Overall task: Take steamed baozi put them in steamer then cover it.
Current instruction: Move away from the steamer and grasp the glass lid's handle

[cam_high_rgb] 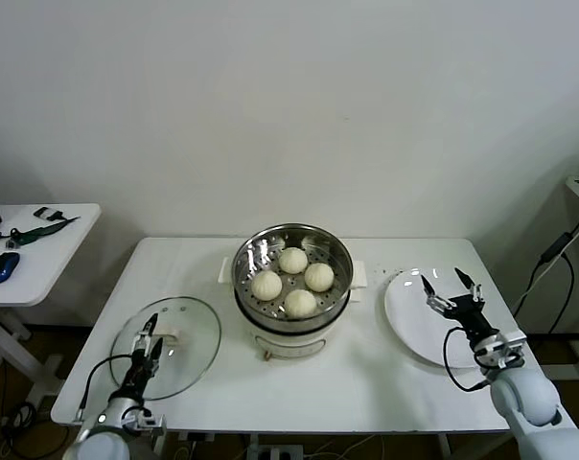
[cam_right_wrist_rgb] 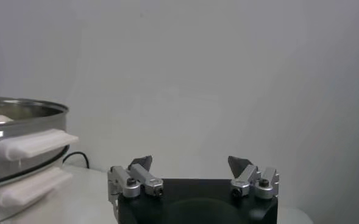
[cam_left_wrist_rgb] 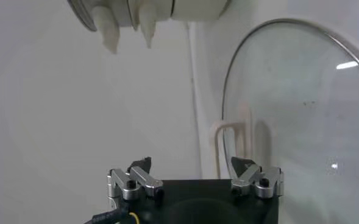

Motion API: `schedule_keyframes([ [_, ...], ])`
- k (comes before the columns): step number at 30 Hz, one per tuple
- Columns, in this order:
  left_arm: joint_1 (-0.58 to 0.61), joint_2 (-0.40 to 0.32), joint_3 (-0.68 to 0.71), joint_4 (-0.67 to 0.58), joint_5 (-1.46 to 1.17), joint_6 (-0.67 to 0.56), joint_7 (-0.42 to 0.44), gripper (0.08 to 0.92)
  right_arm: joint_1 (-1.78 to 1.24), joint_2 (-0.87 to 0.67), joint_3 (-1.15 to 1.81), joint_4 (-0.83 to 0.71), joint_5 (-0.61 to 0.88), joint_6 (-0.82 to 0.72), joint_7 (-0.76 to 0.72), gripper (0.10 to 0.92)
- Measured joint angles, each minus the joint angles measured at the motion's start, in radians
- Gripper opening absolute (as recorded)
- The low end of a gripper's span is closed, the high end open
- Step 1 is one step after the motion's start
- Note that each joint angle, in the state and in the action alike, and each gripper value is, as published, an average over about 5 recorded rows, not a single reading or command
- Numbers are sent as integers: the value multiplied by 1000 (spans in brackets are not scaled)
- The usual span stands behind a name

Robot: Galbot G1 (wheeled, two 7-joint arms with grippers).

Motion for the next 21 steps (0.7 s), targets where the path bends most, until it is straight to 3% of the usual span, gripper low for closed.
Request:
schedule_keyframes([
  [14, -89, 5, 18, 76, 2, 10, -14, 822, 3, -7, -11, -17, -27, 4, 4, 823],
  [17, -102, 7, 19, 91, 0, 7, -16, 790, 2, -6, -12, -23, -35, 7, 2, 823],
  [21, -111, 8, 22, 104, -3, -1, -15, 680, 2, -2, -10, -31, -47, 11, -1, 823],
])
